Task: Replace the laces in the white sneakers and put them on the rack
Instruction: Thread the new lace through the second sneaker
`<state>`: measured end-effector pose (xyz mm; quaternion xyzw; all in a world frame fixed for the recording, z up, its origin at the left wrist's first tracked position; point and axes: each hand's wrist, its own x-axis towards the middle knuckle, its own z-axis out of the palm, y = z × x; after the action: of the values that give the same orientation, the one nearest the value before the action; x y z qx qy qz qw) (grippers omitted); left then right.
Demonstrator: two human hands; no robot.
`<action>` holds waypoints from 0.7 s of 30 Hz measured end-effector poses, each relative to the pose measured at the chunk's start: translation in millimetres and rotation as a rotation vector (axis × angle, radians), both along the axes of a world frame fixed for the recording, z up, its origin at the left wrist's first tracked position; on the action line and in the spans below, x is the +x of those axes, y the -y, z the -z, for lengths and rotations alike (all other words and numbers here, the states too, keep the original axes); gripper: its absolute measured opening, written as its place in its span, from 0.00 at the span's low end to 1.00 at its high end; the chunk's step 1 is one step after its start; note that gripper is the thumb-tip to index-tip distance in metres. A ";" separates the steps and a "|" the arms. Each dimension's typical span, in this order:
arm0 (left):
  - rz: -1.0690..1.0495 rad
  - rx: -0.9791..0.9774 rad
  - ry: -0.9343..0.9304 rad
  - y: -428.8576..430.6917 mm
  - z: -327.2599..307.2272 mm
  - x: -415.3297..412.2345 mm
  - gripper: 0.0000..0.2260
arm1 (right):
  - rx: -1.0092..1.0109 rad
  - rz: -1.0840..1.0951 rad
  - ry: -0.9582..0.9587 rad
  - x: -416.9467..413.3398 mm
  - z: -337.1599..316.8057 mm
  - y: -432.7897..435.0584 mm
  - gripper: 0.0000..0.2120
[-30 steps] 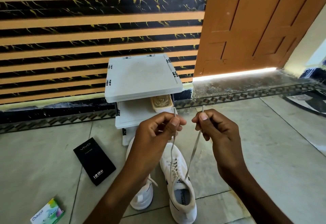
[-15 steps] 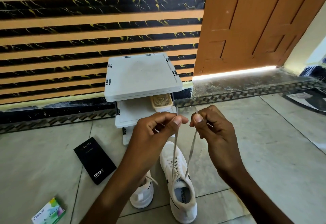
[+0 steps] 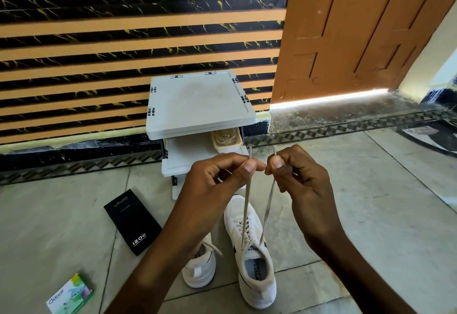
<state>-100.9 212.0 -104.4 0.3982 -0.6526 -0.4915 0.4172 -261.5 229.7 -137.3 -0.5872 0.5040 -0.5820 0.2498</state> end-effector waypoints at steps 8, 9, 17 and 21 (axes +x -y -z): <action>0.001 0.011 -0.004 -0.6 0.9 3.0 0.09 | -0.005 -0.009 0.008 0.6 -2.9 -0.9 0.11; 0.001 0.009 -0.005 -0.4 1.1 3.3 0.09 | -0.006 -0.008 0.005 0.5 -2.9 -0.9 0.11; 0.012 -0.007 -0.002 -1.7 -0.4 3.9 0.09 | -0.025 -0.017 -0.001 0.3 -3.7 -0.9 0.11; 0.033 -0.052 -0.033 -3.5 -1.6 3.8 0.08 | -0.029 -0.028 0.002 -0.2 -1.9 -1.4 0.10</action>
<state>-97.1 215.5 -102.8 0.3682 -0.6648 -0.4875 0.4298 -261.7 231.2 -135.4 -0.5971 0.4870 -0.5864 0.2500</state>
